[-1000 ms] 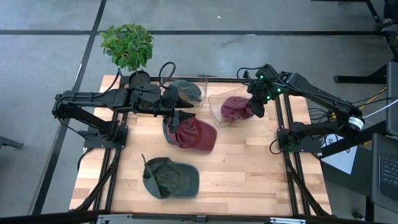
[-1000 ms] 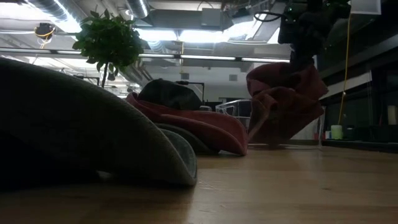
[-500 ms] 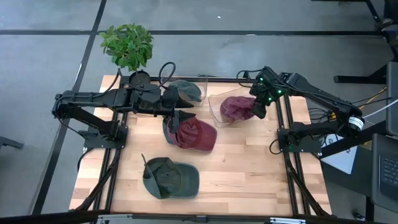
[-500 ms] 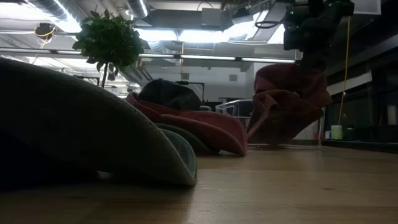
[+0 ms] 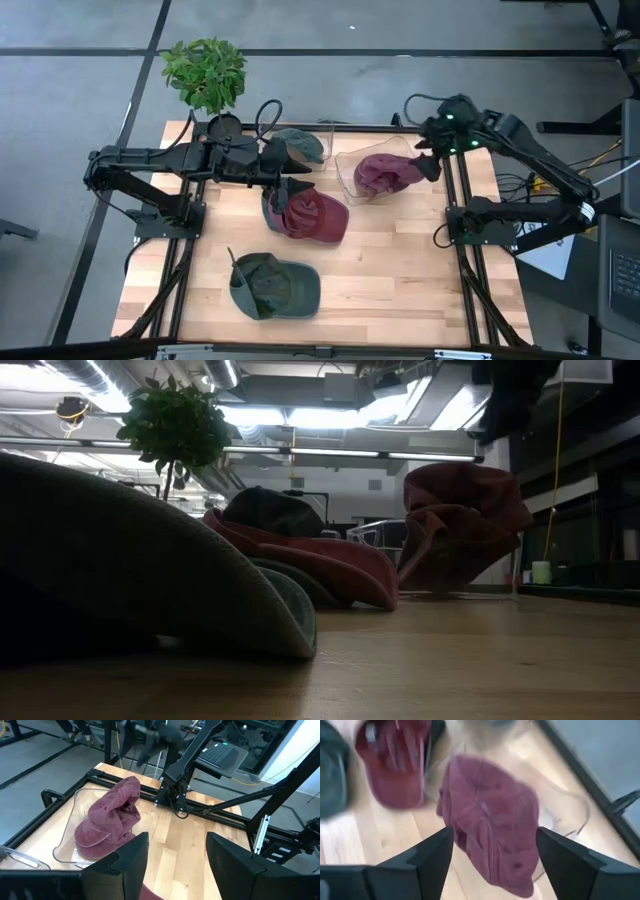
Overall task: Pick & Place hat
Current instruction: Put the bottom black cap into the left transparent bin
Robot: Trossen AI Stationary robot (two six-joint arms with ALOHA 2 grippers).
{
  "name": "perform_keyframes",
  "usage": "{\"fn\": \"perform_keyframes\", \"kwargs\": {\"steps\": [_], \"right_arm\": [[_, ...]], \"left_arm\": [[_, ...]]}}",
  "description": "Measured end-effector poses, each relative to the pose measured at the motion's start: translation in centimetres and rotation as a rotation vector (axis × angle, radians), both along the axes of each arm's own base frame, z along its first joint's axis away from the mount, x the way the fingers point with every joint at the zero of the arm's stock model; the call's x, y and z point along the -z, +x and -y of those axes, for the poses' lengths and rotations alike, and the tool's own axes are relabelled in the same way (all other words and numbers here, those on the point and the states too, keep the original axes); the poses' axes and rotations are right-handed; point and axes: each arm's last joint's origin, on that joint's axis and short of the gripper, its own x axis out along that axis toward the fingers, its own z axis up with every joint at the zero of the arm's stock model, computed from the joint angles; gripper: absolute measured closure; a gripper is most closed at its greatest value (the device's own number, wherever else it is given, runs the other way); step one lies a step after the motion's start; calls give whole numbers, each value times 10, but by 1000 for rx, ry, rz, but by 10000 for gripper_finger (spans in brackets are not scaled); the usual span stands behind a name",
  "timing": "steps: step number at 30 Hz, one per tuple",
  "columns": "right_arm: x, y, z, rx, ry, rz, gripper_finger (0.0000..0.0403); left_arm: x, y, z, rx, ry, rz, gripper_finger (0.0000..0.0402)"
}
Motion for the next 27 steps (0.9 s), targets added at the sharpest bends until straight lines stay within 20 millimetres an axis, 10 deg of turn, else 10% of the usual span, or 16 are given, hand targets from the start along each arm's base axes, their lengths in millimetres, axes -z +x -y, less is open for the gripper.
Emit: {"fn": "perform_keyframes", "kwargs": {"steps": [11, 27], "right_arm": [[-30, -6, -34, -18, 16, 317, 127], [-9, 87, -92, -316, 53, 280, 127]], "left_arm": [[15, -7, 12, 171, -127, -173, 208], [48, -37, 62, 415, -32, -604, 208]]}}
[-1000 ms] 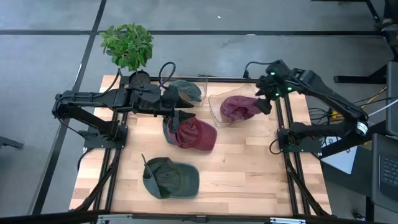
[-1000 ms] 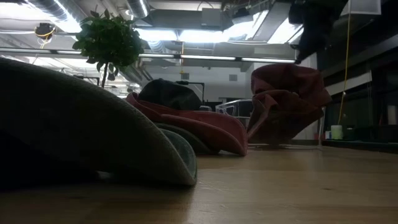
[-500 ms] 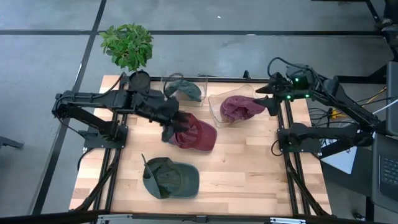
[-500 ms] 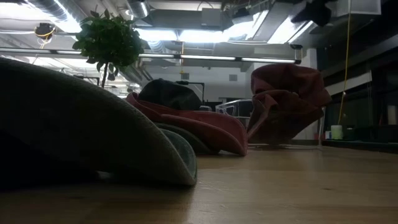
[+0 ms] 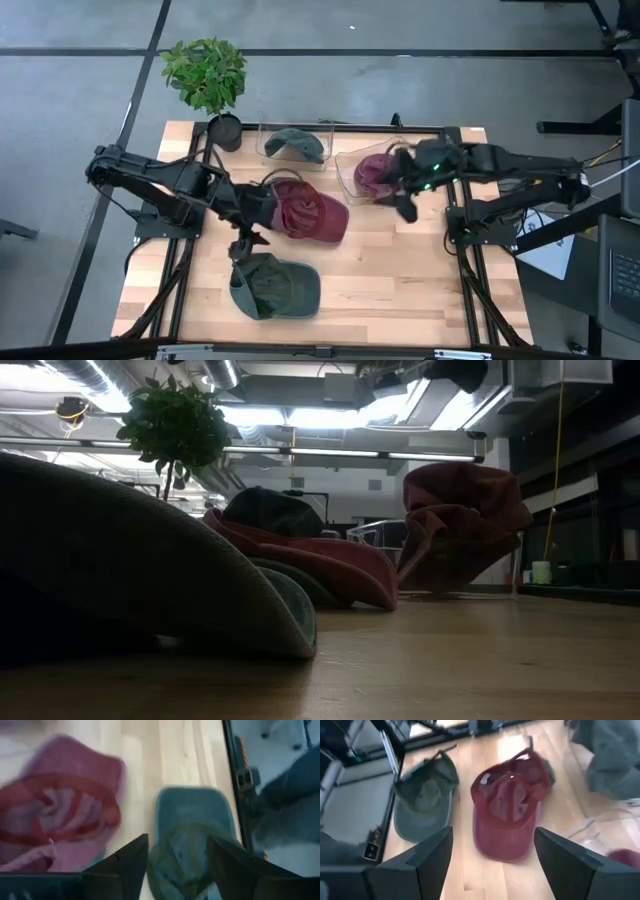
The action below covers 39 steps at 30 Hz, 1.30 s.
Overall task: Pick & Place hat
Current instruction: Put the bottom black cap into the left transparent bin
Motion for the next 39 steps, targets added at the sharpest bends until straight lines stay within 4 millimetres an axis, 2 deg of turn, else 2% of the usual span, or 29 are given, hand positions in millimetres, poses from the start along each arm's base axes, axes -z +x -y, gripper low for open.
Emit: {"fn": "perform_keyframes", "kwargs": {"steps": [8, 13, 18, 27, 33, 39], "right_arm": [[38, 44, -31, -26, -79, -156, 127], [60, 68, -44, -55, -81, -206, 127], [74, 86, -56, -48, -41, -196, 127], [79, 98, -77, 1, 102, -143, 127], [78, 95, -92, 40, 214, -141, 127], [78, 91, -105, 73, 255, -143, 127]], "left_arm": [[17, -2, 21, 94, 43, -138, 208], [28, -5, 40, 275, 64, -225, 208], [41, -9, 59, 468, 155, -284, 208], [63, -8, 88, 729, 257, -308, 208], [100, -13, 92, 738, 250, -285, 208], [132, -8, 95, 692, 211, -200, 208]]}}
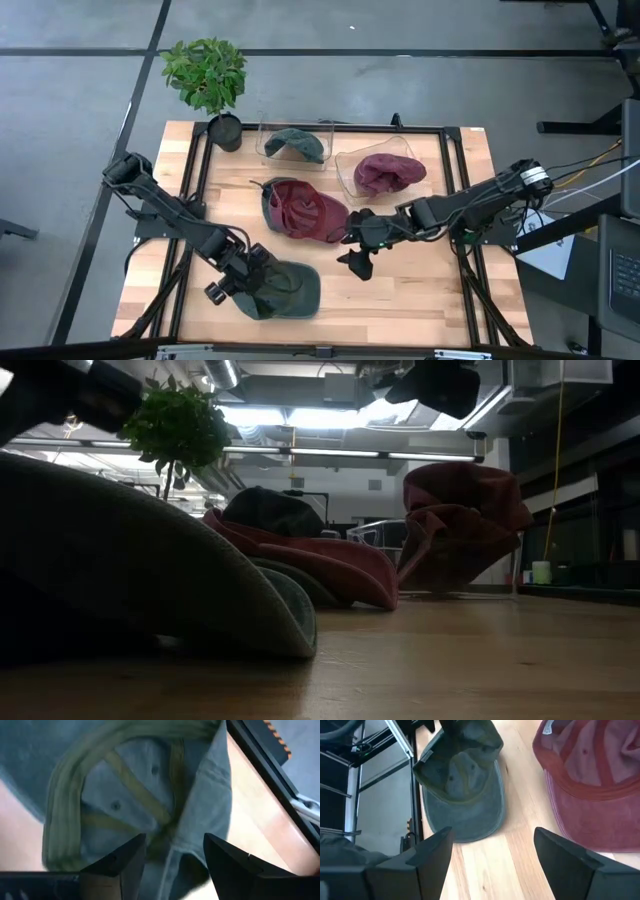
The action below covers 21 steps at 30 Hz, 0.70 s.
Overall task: Pick & Place hat
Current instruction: Put the bottom black cap into the left transparent bin
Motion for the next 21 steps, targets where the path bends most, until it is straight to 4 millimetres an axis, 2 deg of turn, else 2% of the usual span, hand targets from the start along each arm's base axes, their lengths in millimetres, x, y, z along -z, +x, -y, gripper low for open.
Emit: {"fn": "perform_keyframes", "kwargs": {"steps": [5, 16, 21], "right_arm": [[0, -1, -4, 45, 23, -1, 127], [-1, -1, -5, 85, 51, 2, 127], [-1, -1, -5, 90, 58, 2, 127]], "left_arm": [[16, 0, 0, 9, -16, 58, 208], [34, -18, 8, 61, -91, -66, 211], [32, -18, 14, -21, -137, -69, 258]]}}
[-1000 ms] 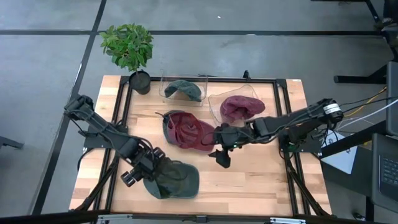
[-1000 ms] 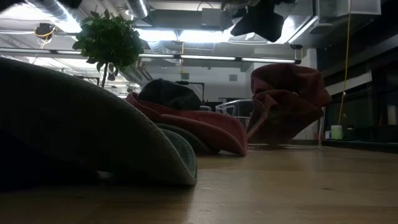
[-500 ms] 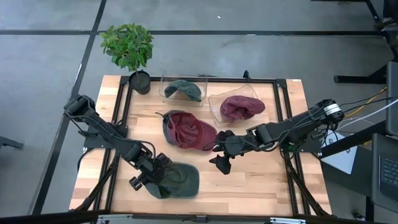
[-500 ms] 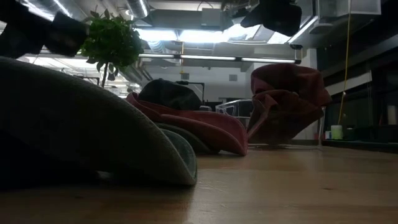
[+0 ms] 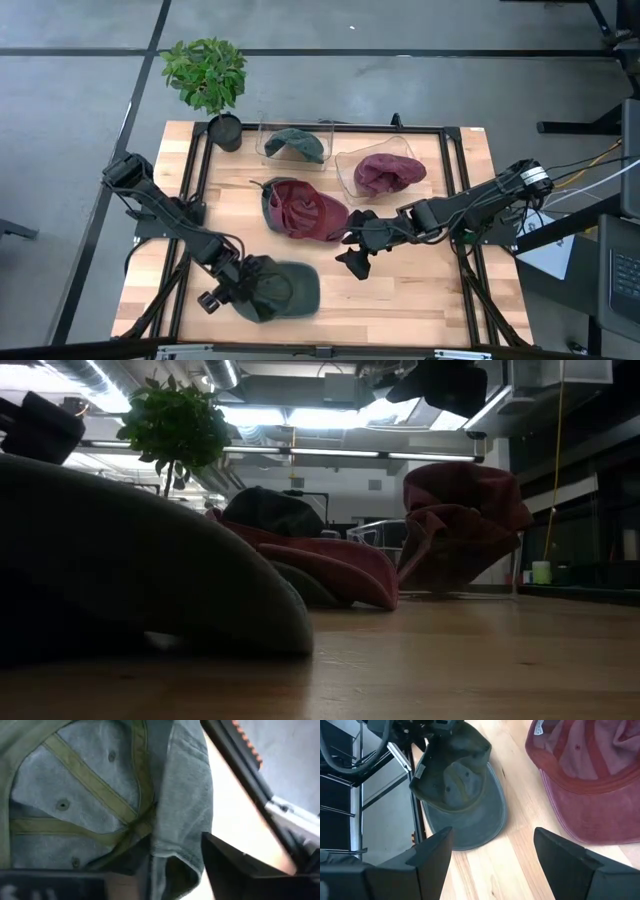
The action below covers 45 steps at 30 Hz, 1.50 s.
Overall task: Pick & Place hat
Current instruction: Put the bottom black cap into the left transparent bin
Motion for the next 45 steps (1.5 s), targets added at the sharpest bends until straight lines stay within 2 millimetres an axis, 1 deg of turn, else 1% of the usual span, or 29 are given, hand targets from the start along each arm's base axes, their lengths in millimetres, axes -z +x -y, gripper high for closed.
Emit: {"fn": "perform_keyframes", "kwargs": {"steps": [6, 7, 11, 13, 16, 19, 23, 28, 35, 39, 42, 45], "right_arm": [[0, 0, 0, 0, 0, 0, 127], [0, 0, 0, 0, 0, 0, 127], [0, 0, 0, 0, 0, 1, 127], [0, 0, 0, 0, 2, 4, 127], [-1, 1, 0, 0, 5, 13, 127], [-1, 1, 0, 0, 8, 20, 127], [-2, 1, 0, 2, 11, 20, 127], [-2, 1, 0, 3, 11, 20, 127], [-4, 3, -1, 2, 19, 46, 127], [-15, 9, -3, -27, 2, 158, 127], [-32, 12, -3, -22, -51, 238, 127], [-54, 14, -2, -17, -122, 310, 127]], "left_arm": [[-4, 2, 10, -68, -73, 22, 378], [-4, 2, 10, -83, -80, 18, 387], [-5, 4, 12, -152, -125, -16, 392], [-9, 5, 12, -172, -169, -22, 393], [-20, 6, 10, -189, -236, 1, 394], [-33, 6, 3, -220, -282, 35, 395], [-54, 5, -15, -278, -352, 85, 395], [-85, 3, -43, -365, -479, 159, 395], [-130, -11, -83, -494, -662, 359, 395], [-148, -21, -99, -570, -757, 430, 393], [-155, -26, -107, -630, -790, 466, 394], [-161, -29, -113, -698, -809, 516, 393]]}}
